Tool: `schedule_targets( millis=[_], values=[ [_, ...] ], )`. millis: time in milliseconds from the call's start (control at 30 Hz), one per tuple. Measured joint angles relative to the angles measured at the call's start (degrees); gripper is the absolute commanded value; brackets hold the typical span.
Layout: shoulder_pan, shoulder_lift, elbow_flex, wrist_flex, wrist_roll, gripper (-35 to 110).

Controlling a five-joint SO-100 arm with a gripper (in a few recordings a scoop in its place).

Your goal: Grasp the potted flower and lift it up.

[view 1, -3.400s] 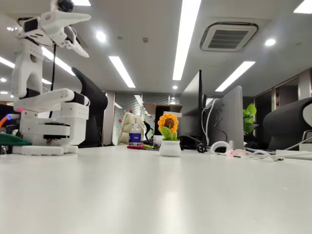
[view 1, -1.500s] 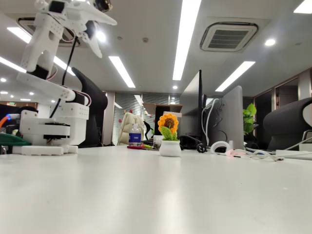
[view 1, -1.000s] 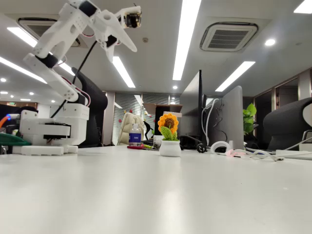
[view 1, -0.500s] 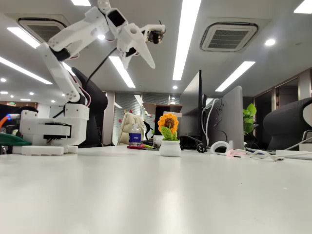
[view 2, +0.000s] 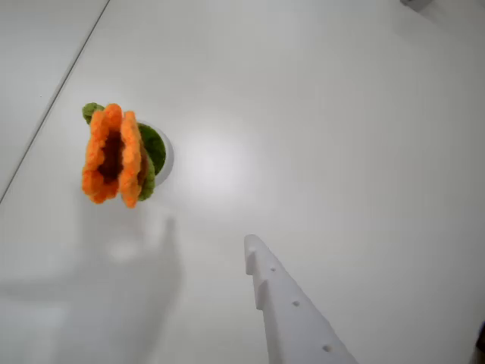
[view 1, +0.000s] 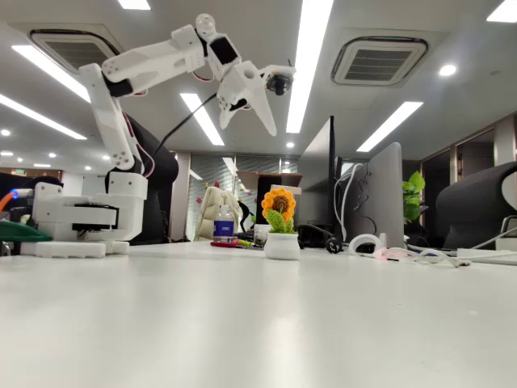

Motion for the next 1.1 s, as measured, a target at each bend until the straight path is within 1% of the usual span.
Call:
schedule_targets(
  millis=[167, 367, 567, 1100],
  values=[
    [0.1, -3.9, 3.3, -5.2, 0.0, 86],
    [0.5, -7.1, 6.1, -8.0, -0.9, 86],
    [-0.8, -9.6, 9.4, -13.4, 0.2, 86],
    [-5.6, -13.7, 10.4, -18.1, 4.5, 86]
  ],
)
